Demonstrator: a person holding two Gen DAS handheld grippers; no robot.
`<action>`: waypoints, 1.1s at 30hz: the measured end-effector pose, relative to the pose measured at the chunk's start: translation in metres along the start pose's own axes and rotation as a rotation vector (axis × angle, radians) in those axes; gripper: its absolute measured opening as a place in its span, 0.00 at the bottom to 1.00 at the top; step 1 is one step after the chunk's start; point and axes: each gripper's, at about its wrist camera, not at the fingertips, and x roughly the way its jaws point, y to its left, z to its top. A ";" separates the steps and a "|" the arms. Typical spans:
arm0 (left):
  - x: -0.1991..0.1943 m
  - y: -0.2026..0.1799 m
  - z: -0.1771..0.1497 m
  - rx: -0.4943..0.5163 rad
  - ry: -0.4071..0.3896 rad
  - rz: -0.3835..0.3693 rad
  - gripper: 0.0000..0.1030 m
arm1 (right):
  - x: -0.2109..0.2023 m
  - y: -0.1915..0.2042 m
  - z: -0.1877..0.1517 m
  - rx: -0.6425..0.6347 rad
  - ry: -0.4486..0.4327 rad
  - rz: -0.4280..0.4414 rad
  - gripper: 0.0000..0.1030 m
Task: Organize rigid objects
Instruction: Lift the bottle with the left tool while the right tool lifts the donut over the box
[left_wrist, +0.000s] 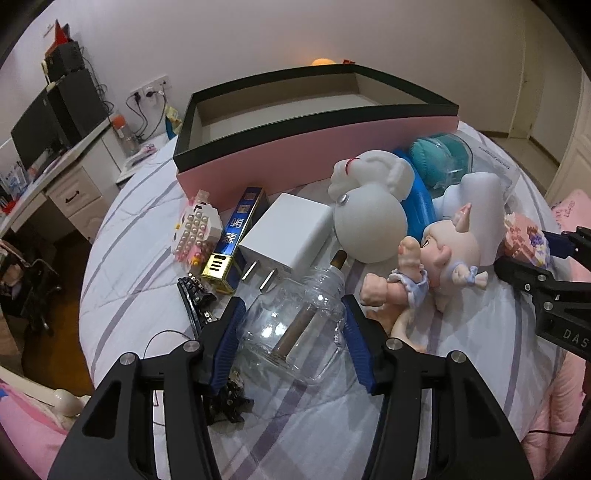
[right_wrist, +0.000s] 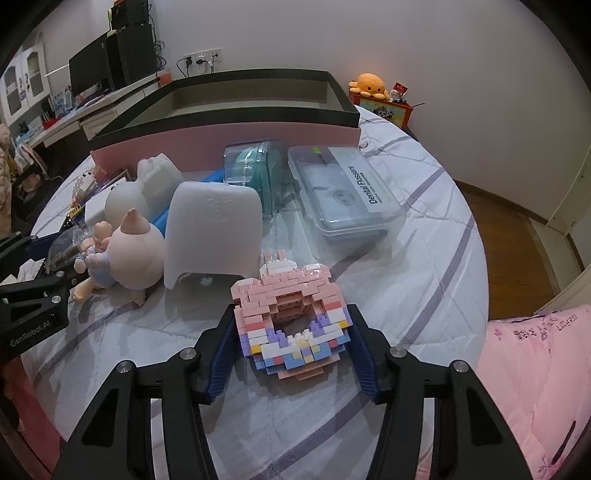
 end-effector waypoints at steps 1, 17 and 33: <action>-0.001 -0.001 0.000 -0.005 0.001 0.005 0.52 | 0.000 0.000 0.000 -0.001 0.001 -0.003 0.55; -0.070 0.014 -0.012 -0.111 -0.117 0.025 0.52 | -0.074 0.014 0.005 -0.009 -0.151 -0.045 0.55; -0.214 0.008 0.011 -0.176 -0.491 0.156 0.52 | -0.208 0.013 0.020 0.005 -0.530 -0.063 0.55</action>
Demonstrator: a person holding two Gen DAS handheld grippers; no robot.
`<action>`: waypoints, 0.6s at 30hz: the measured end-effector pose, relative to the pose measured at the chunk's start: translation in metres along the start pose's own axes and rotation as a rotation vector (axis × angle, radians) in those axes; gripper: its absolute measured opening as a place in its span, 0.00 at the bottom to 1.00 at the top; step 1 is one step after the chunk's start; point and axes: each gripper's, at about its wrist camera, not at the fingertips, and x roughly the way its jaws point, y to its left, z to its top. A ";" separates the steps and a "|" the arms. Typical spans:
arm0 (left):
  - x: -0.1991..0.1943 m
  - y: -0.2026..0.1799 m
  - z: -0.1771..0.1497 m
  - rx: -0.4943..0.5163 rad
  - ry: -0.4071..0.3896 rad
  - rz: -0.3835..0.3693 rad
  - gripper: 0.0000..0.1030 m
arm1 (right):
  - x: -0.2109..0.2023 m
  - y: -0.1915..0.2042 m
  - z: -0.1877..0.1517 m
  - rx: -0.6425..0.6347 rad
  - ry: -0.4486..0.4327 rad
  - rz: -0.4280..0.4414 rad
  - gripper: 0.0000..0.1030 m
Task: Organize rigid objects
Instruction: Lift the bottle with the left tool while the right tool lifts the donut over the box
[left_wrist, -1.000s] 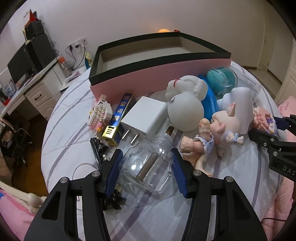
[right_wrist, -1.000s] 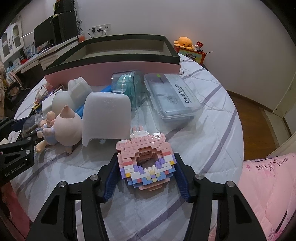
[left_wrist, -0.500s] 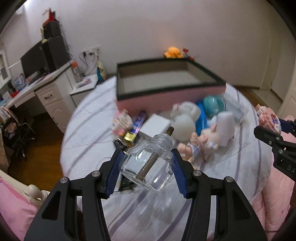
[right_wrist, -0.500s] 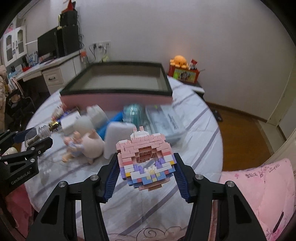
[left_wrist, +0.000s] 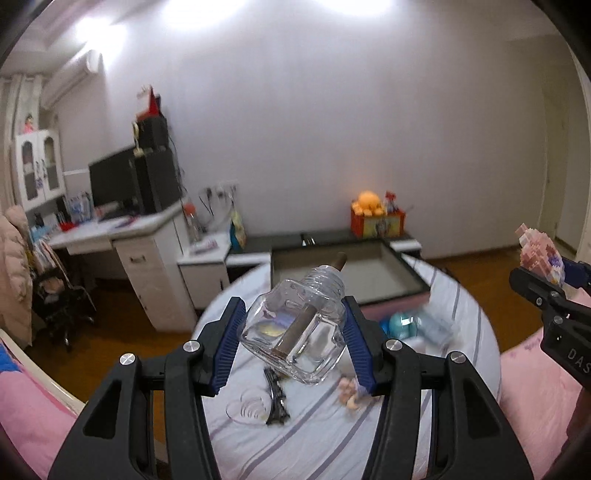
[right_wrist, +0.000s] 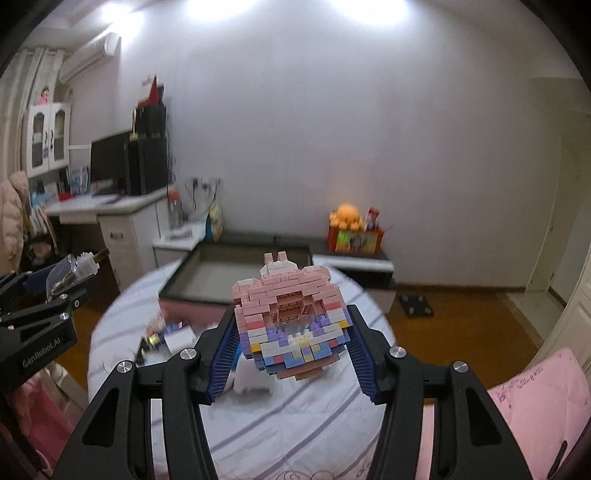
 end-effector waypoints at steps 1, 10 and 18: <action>-0.004 -0.001 0.002 -0.003 -0.013 -0.004 0.52 | -0.004 0.000 0.003 0.002 -0.016 -0.002 0.55; -0.014 -0.001 0.011 -0.016 -0.059 0.011 0.52 | -0.017 -0.001 0.012 0.002 -0.090 -0.010 0.55; 0.014 -0.004 0.021 -0.024 -0.045 -0.021 0.52 | 0.006 -0.001 0.018 -0.006 -0.080 -0.025 0.55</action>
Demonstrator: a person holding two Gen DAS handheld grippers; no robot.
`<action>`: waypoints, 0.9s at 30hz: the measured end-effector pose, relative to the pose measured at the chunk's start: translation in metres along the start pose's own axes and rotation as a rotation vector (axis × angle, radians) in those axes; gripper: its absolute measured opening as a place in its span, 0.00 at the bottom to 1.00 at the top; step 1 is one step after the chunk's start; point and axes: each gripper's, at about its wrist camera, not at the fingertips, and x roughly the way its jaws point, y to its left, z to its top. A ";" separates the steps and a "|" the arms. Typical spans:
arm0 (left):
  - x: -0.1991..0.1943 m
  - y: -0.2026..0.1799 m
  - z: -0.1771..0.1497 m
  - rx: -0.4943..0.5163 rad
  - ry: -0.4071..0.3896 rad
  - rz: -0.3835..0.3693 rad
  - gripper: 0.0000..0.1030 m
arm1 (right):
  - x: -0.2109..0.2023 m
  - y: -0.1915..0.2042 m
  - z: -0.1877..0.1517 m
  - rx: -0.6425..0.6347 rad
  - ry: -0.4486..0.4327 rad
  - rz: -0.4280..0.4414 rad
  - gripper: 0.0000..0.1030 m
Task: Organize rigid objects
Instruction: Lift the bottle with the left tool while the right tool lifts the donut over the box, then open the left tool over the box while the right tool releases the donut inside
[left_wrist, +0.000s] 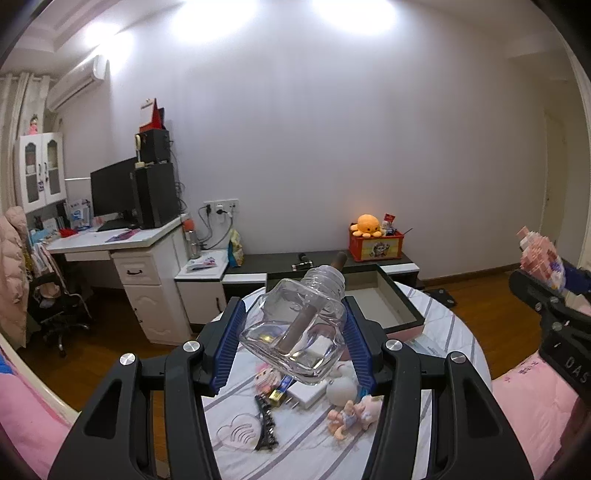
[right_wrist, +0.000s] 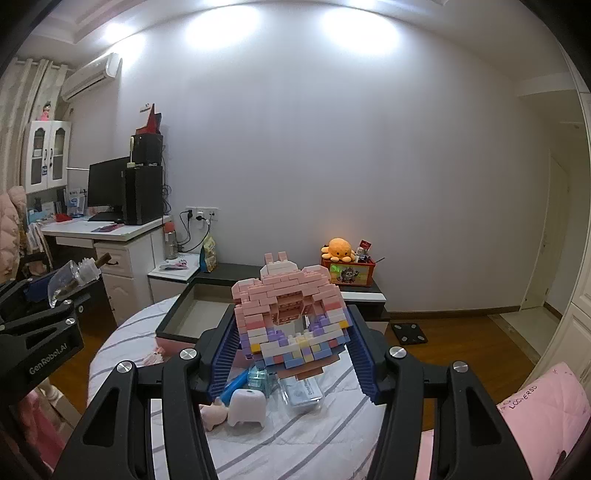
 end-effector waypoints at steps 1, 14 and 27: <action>0.007 -0.001 0.002 0.001 0.002 -0.007 0.52 | 0.006 0.001 0.001 -0.002 0.003 -0.002 0.55; 0.181 0.000 0.027 -0.052 0.196 -0.089 0.52 | 0.157 0.004 0.020 0.008 0.124 0.023 0.55; 0.307 0.005 -0.027 -0.030 0.513 -0.051 0.53 | 0.287 0.015 -0.025 -0.009 0.402 0.080 0.55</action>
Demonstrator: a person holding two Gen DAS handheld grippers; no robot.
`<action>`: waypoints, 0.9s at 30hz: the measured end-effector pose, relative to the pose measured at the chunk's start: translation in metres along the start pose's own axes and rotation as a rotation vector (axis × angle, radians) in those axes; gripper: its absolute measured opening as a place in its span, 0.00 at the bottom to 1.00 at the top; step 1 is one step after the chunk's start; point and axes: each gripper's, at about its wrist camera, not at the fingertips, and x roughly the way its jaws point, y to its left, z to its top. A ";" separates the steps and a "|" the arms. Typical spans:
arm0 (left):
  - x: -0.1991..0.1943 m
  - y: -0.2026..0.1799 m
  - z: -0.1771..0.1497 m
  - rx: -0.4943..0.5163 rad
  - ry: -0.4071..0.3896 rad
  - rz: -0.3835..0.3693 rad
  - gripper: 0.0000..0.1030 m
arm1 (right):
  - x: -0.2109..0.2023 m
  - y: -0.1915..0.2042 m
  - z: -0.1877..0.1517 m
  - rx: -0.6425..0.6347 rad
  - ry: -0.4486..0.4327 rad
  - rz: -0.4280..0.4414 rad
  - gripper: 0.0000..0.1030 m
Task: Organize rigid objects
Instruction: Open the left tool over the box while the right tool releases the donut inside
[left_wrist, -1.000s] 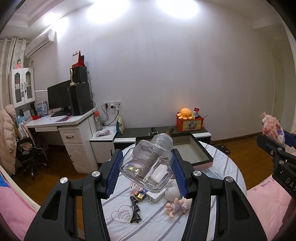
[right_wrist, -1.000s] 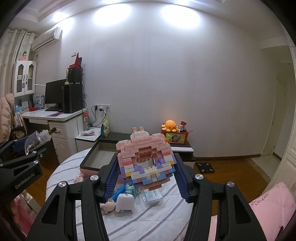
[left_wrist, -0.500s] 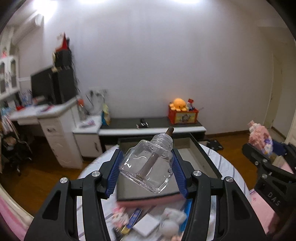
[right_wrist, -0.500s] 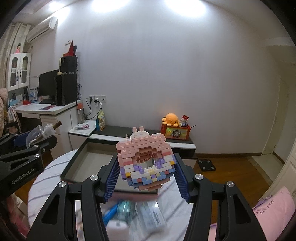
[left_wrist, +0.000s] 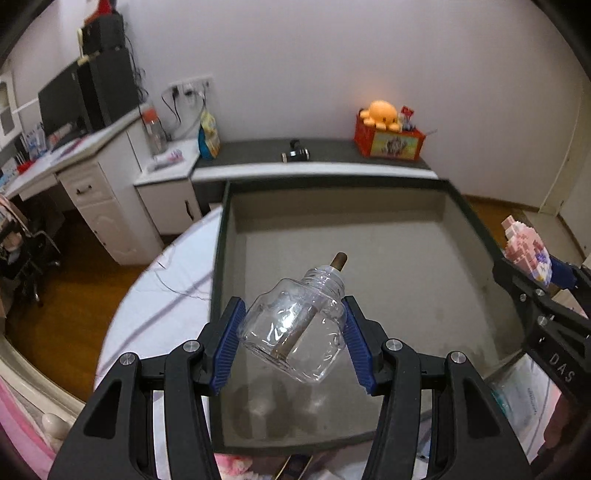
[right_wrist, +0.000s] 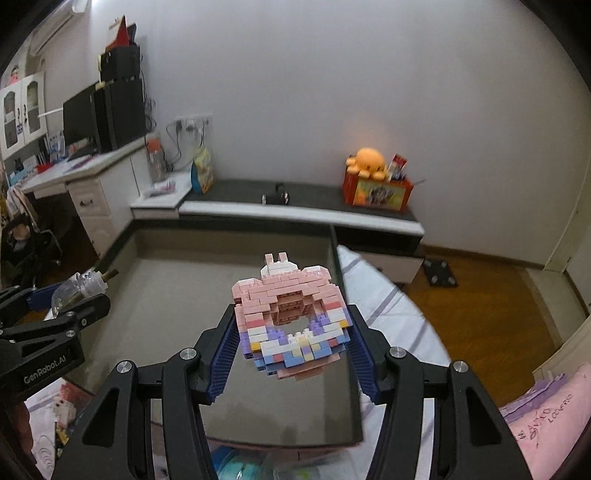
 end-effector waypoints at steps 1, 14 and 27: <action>0.004 0.000 0.000 0.005 0.015 -0.001 0.53 | 0.005 0.003 -0.002 -0.015 0.015 0.002 0.56; 0.005 0.000 -0.005 0.014 0.046 -0.030 0.85 | 0.022 -0.011 -0.002 0.024 0.048 -0.016 0.82; -0.064 0.000 -0.009 0.002 -0.073 -0.002 0.85 | -0.052 -0.016 0.002 0.054 -0.052 -0.039 0.82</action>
